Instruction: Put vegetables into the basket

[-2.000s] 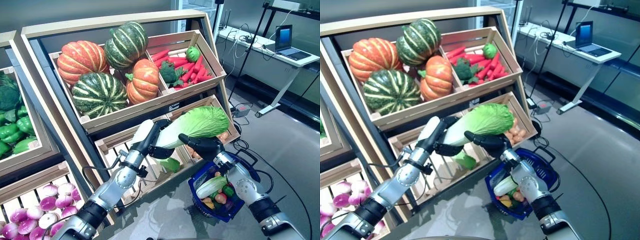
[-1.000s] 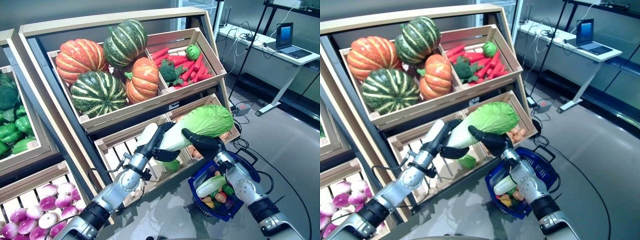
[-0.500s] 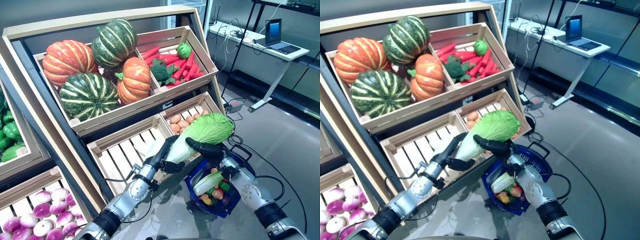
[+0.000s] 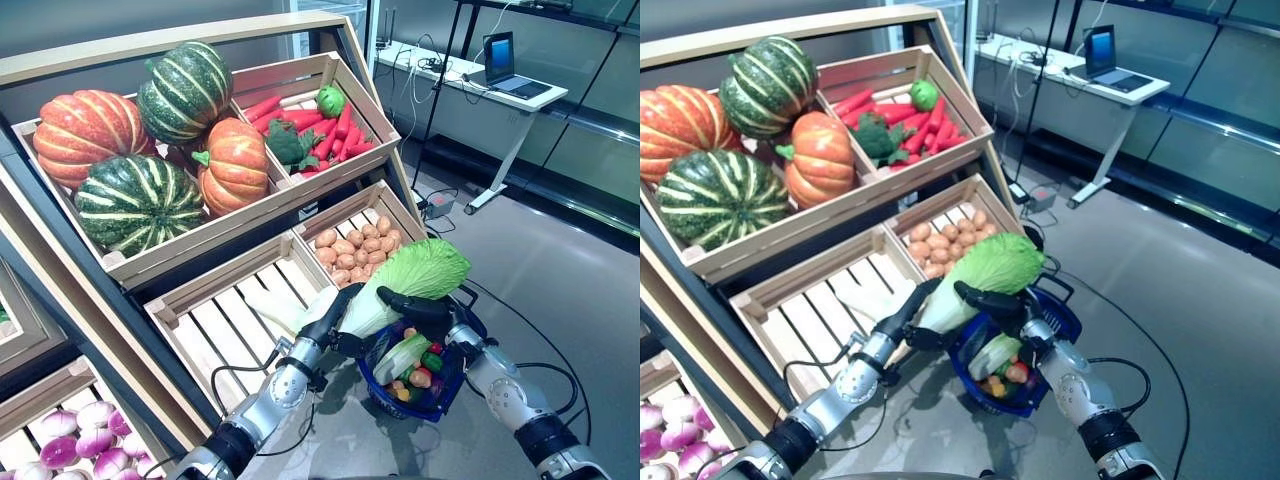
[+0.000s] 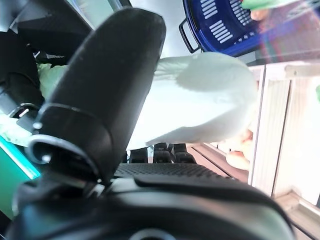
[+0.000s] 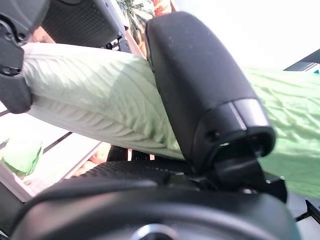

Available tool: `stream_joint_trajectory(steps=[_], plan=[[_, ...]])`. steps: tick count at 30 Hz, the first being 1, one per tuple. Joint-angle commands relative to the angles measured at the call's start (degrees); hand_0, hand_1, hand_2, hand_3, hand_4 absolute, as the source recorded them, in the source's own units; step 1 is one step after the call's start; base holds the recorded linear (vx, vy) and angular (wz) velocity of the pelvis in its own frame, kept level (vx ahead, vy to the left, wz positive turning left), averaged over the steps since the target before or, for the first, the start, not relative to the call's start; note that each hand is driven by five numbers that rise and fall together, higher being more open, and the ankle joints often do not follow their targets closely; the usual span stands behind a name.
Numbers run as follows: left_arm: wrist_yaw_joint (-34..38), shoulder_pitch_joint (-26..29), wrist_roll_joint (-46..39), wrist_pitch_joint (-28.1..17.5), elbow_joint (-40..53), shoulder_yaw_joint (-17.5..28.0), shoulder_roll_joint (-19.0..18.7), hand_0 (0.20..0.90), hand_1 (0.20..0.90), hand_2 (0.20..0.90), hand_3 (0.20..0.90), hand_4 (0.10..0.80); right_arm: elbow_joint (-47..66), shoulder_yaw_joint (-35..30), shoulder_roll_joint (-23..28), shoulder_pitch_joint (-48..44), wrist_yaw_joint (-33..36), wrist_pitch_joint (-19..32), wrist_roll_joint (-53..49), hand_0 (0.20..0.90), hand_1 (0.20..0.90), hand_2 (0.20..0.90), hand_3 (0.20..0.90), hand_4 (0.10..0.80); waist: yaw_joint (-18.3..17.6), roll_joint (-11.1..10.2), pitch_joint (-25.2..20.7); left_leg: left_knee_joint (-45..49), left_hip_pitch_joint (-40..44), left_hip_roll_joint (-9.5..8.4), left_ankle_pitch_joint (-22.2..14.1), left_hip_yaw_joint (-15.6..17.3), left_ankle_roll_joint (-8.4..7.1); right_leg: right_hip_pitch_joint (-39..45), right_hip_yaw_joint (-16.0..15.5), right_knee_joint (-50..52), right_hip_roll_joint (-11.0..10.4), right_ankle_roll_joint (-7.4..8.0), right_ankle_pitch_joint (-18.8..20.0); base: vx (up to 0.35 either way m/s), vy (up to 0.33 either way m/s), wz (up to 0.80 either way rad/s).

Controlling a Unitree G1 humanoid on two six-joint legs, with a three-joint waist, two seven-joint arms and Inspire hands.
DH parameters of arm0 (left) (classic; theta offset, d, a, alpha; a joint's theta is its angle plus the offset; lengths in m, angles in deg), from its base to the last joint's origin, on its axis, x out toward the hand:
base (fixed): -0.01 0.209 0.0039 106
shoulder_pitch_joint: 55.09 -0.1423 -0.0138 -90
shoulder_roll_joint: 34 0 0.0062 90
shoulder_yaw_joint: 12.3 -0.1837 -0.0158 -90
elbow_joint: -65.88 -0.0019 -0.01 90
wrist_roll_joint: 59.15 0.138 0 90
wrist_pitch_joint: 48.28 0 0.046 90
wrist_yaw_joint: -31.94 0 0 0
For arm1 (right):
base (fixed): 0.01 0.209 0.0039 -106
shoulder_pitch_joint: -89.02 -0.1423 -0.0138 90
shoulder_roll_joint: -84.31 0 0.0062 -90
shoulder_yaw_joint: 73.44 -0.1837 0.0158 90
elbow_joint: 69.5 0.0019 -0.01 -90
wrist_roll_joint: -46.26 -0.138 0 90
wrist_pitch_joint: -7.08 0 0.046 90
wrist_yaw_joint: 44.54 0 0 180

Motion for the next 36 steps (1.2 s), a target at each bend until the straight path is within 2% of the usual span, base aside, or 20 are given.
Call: stream_joint_trajectory(steps=[1,4,8,11,13,17,18,20,22,27,32,36], plan=[[-0.86,-1.78,-14.47,9.73,-14.61,12.92,-5.71,0.9,0.9,0.9,0.9,0.8,3.08,-22.28,3.83,-7.7,1.35,13.72,-4.93,0.3,0.3,0.3,0.3,0.4,0.39,-0.47,-0.91,0.97,1.46,0.08,-5.55,-0.52,-0.66,0.21,2.0,0.98,-0.54,0.34,0.36,0.0,0.0,0.0],[-4.97,-2.84,-19.9,10.63,-15.3,14.73,-3.65,0.9,0.9,0.9,0.9,0.8,3.06,-22.8,3.43,-7.0,1.0,13.6,-4.51,0.3,0.3,0.3,0.3,0.4,0.37,-0.44,-0.81,0.99,1.57,0.15,-5.59,-0.55,-0.64,0.32,1.84,1.0,-0.55,0.22,0.28,0.0,0.0,0.0],[-6.38,-3.27,-21.35,11.96,-14.77,14.96,-2.63,0.9,0.9,0.9,0.9,0.8,3.33,-22.68,3.17,-6.71,0.84,13.58,-4.29,0.3,0.3,0.3,0.3,0.4,0.33,-0.49,-0.76,0.97,1.58,0.24,-5.59,-0.49,-0.66,0.39,1.67,0.98,-0.54,0.18,0.21,0.0,0.0,0.0],[-7.35,-3.62,-20.57,15.39,-14.24,14.18,-2.41,0.9,0.9,0.9,0.9,0.8,3.53,-22.47,2.96,-6.75,1.22,13.89,-3.57,0.3,0.3,0.3,0.3,0.4,0.52,-0.51,-0.8,1.01,1.37,0.25,-5.54,-0.66,-0.69,0.43,1.48,0.94,-0.55,0.22,0.13,0.0,0.0,0.0],[-6.45,-3.56,-16.13,16.25,-14.74,13.2,-2.57,0.9,0.9,0.9,0.9,0.8,3.98,-22.32,3.13,-6.97,1.28,13.47,-3.22,0.3,0.3,0.3,0.3,0.4,0.43,-0.49,-0.77,0.98,1.29,0.28,-5.43,-0.67,-0.71,0.38,1.51,0.91,-0.52,0.26,0.16,0.0,0.0,0.0],[3.05,-1.43,-4.55,15.03,-12.44,10.58,-5.6,0.9,0.9,0.9,0.9,0.8,4.67,-21.47,3.35,-7.16,1.4,13.19,-2.97,0.3,0.3,0.3,0.3,0.4,0.33,-0.42,-0.8,0.89,1.2,0.13,-5.4,-0.75,-0.65,0.26,1.74,0.89,-0.44,0.38,0.18,0.0,0.0,0.0],[7.42,-0.02,3.18,15.39,-10.9,9.24,-7.32,0.9,0.9,0.9,0.9,0.8,4.55,-20.94,3.32,-7.23,1.45,13.58,-2.78,0.3,0.3,0.3,0.3,0.4,0.34,-0.39,-0.78,0.89,1.1,0.11,-5.37,-0.83,-0.65,0.22,1.75,0.88,-0.45,0.39,0.18,0.0,0.0,0.0],[11.51,1.17,9.83,16.45,-9.21,7.98,-9.05,0.9,0.9,0.9,0.9,0.8,4.43,-20.5,3.15,-7.2,1.51,14.12,-2.56,0.3,0.3,0.3,0.3,0.4,0.43,-0.48,-0.65,0.98,0.9,0.04,-5.31,-0.96,-0.69,0.16,1.83,0.9,-0.46,0.44,0.22,0.0,0.0,0.0],[16.23,3.21,20.63,19.49,-4.61,5.85,-12.84,0.9,0.9,0.9,0.9,0.8,4.05,-20.02,2.99,-6.54,1.18,15.27,-2.74,0.3,0.3,0.3,0.3,0.4,0.65,-0.62,-0.42,1.0,0.63,-0.01,-5.28,-1.28,-0.78,0.07,1.87,0.87,-0.49,0.49,0.3,0.0,0.0,0.0],[19.68,3.59,26.61,19.89,-2.3,5.61,-14.94,0.9,0.9,0.9,0.9,0.8,3.61,-19.92,2.09,-5.22,0.33,16.79,-3.7,0.3,0.3,0.3,0.3,0.4,1.32,-0.95,-0.22,0.97,0.29,-0.1,-5.22,-2.09,-0.87,0.07,1.54,0.75,-0.58,0.48,0.48,0.0,0.0,0.0],[19.95,2.31,26.26,18.02,-4.83,5.88,-14.55,0.9,0.9,0.9,0.9,0.8,3.73,-20.51,1.49,-4.85,-0.63,16.41,-4.14,0.3,0.3,0.3,0.3,0.4,1.36,-0.94,-0.51,0.87,0.37,-0.04,-5.27,-2.04,-1.03,0.16,1.32,0.69,-0.6,0.45,0.45,0.0,0.0,0.0],[19.34,2.28,26.69,18.74,-6.11,5.59,-14.27,0.9,0.9,0.9,0.9,0.8,3.62,-20.57,1.26,-5.22,-0.96,16.01,-4.22,0.3,0.3,0.3,0.3,0.4,1.24,-0.83,-0.84,0.85,0.46,-0.02,-5.29,-1.87,-1.08,0.22,1.32,0.69,-0.59,0.41,0.33,0.0,0.0,0.0]])
